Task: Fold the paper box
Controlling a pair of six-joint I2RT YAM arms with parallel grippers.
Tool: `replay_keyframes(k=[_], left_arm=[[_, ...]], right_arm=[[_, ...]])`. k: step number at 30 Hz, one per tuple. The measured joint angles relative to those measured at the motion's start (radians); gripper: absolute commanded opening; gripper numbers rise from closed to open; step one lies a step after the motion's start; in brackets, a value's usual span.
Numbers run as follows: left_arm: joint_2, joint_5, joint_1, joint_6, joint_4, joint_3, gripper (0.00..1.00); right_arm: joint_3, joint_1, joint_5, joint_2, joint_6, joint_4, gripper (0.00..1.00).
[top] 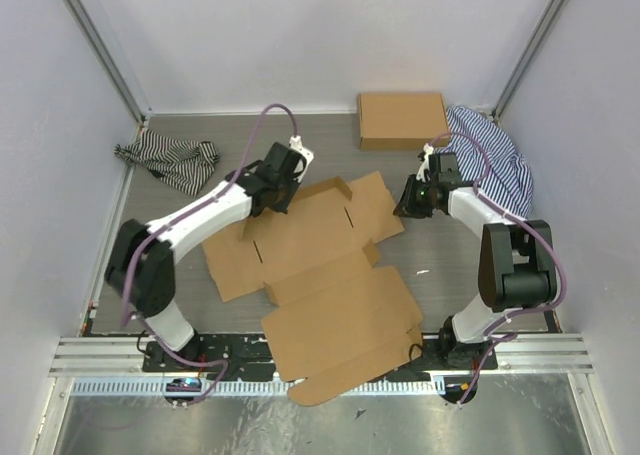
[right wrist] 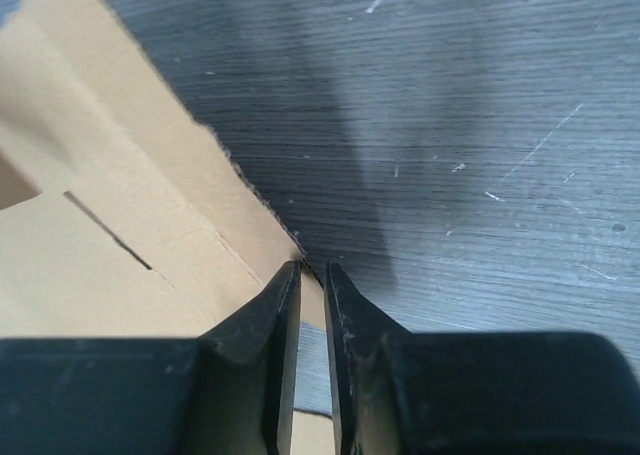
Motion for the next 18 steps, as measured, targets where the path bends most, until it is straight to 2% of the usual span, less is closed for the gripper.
replay_keyframes(k=[5,9,14,18], left_arm=[[-0.238,-0.003,-0.036,-0.002,-0.02,-0.046,0.0],[-0.377,-0.032,-0.129,-0.012,-0.035,-0.059,0.0],[-0.41,-0.093,-0.244,-0.024,-0.08,-0.064,0.0],[-0.402,-0.139,-0.291,-0.028,-0.133,-0.061,0.0]], right_arm=[[-0.004,0.0,-0.034,-0.058,0.005,0.014,0.32],[-0.027,0.0,-0.077,-0.125,0.007,0.018,0.37],[-0.07,0.0,-0.089,-0.299,0.006,-0.012,0.39],[-0.073,0.002,-0.016,-0.481,0.008,-0.051,0.41]])
